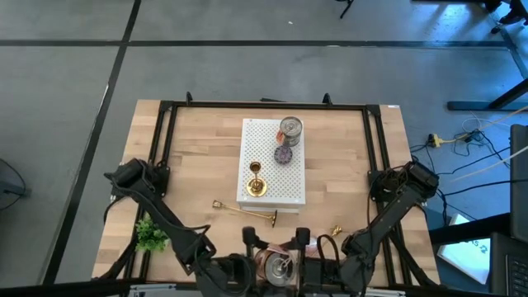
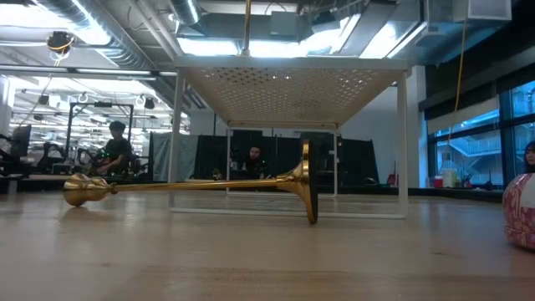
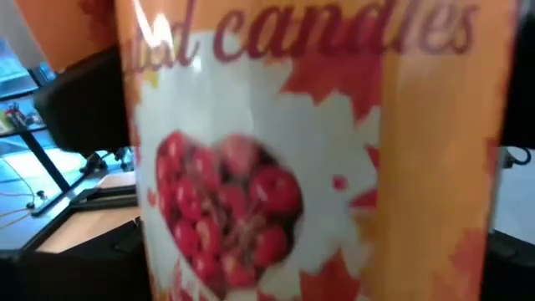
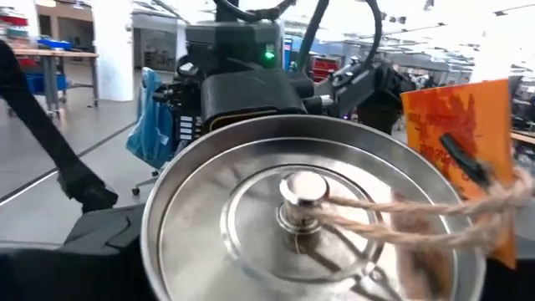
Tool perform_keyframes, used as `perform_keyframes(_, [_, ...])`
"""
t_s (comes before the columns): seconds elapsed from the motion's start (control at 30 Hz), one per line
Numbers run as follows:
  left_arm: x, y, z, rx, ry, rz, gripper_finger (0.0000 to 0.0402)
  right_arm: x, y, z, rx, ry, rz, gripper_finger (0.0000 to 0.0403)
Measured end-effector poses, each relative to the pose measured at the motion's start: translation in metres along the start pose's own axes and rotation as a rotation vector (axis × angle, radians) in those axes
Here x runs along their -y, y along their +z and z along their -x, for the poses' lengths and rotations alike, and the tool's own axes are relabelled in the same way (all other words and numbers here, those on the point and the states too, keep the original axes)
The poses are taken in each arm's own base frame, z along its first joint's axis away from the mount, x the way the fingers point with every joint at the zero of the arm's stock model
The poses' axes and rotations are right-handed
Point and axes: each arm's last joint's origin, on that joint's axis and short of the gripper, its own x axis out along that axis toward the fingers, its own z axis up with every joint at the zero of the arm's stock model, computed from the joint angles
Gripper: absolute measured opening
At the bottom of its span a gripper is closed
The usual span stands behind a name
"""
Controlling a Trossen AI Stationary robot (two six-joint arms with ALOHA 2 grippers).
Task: Pick & Place candle stick holders
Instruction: Put the left silver scented candle on the shelf
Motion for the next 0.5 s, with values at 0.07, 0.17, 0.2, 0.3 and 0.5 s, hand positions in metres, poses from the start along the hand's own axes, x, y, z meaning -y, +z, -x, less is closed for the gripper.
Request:
perform_keyframes(0.07, [0.0016,-0.0002,-0.0013,0.015,0.004,-0.007,0.0348,0.0,0.0,-0.0008,0.004,0.023,0.002,0.0349])
perform_keyframes(0.17, [0.0023,0.0016,-0.0024,0.038,-0.013,-0.016,0.0348,0.0004,0.0001,-0.0016,0.006,0.031,0.004,0.0354])
perform_keyframes(0.2, [0.0027,0.0022,-0.0029,0.046,-0.036,-0.026,0.0348,0.0,0.0005,-0.0017,0.009,0.048,-0.004,0.0362])
perform_keyframes(0.3, [0.0038,0.0036,-0.0047,0.071,-0.107,-0.064,0.0347,0.0001,0.0002,-0.0041,0.017,0.108,-0.042,0.038])
perform_keyframes(0.5, [0.0042,0.0088,-0.0043,0.121,-0.126,-0.038,0.0347,0.0034,0.0014,-0.0087,0.024,0.148,-0.071,0.0376])
